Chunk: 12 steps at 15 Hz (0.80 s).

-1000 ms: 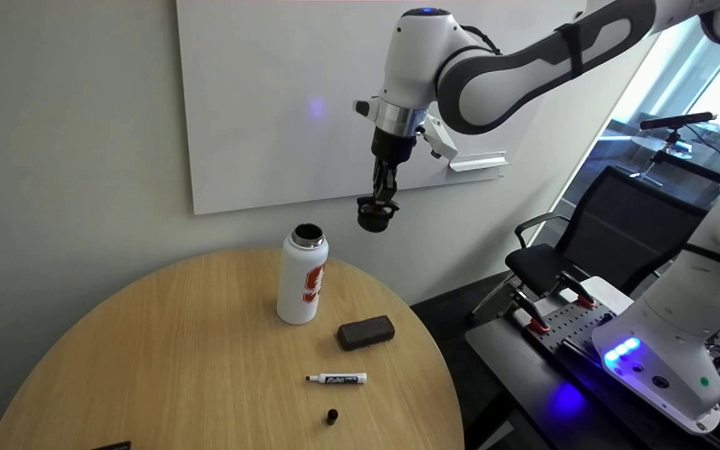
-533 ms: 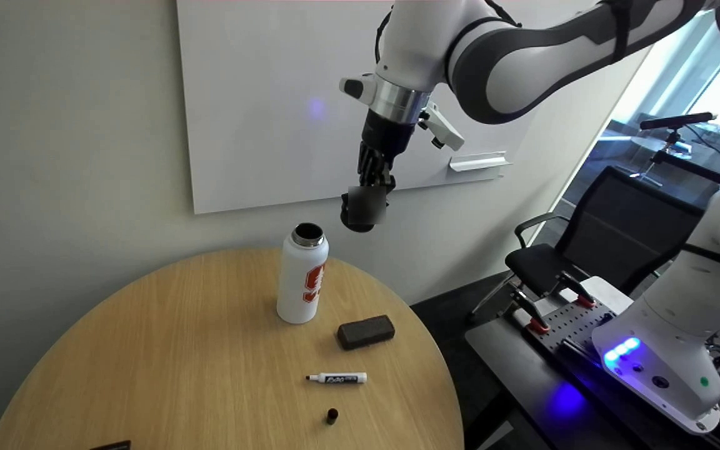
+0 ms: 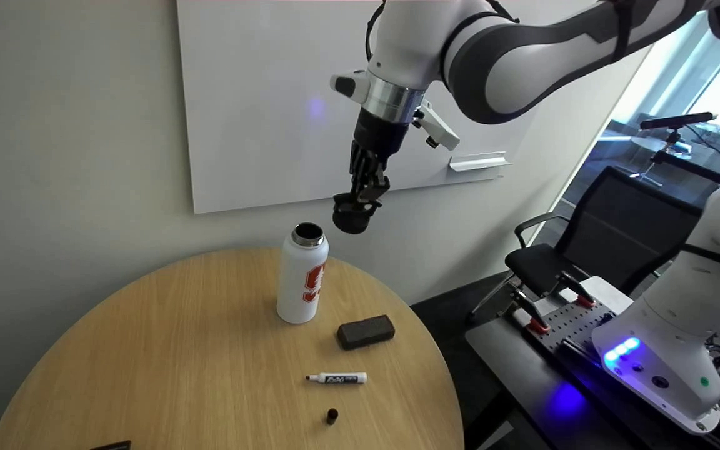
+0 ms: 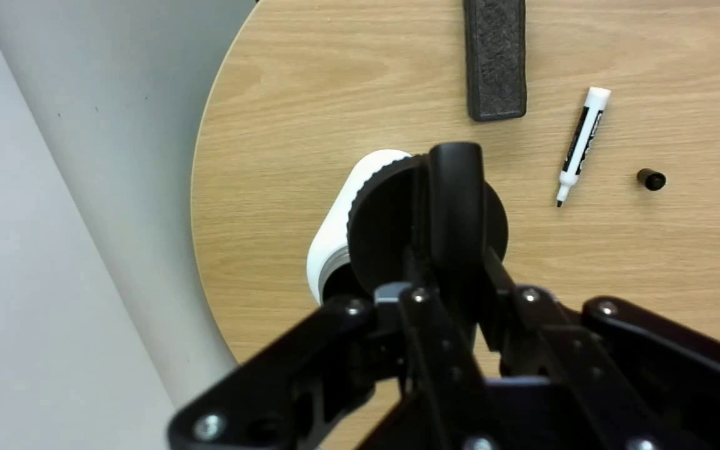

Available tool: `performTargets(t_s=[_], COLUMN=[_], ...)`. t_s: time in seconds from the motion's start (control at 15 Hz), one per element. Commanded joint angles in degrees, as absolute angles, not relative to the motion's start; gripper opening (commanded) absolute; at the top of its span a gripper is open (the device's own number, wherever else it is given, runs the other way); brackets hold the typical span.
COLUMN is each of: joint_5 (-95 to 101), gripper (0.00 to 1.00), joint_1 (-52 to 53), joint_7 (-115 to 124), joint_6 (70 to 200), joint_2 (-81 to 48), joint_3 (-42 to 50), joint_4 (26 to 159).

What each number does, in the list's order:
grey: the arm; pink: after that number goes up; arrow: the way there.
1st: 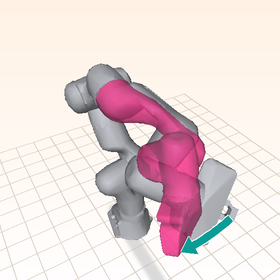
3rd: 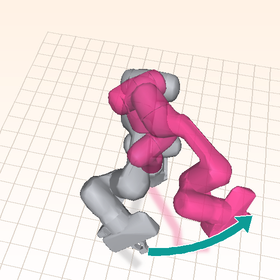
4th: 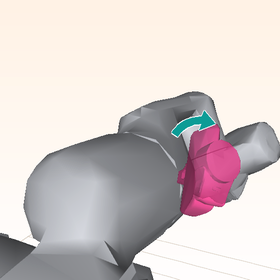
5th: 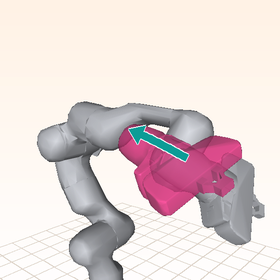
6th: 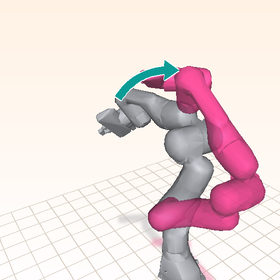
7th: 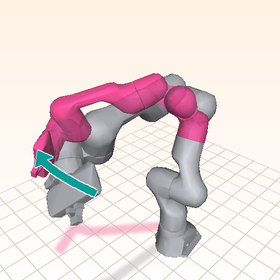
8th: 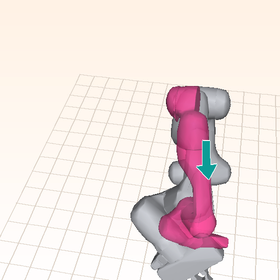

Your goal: Pick up the black lid from the table and put it on the white bottle.

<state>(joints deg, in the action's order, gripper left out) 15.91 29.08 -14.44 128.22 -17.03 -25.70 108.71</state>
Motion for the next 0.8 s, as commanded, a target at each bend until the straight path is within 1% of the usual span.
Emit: performTargets(t_s=[0.0, 0.47, 0.73], joint_5=[14.9, 15.0, 15.2], gripper=[0.05, 0.05, 0.05], joint_1=[29.1, 30.4, 31.5], joint_7=[-15.2, -19.9, -20.6], joint_6=[128.5, 124.5, 119.9], joint_2=[-18.1, -25.4, -29.4], joint_3=[-25.8, -25.7, -24.8], joint_4=[107.3, 96.6, 91.1])
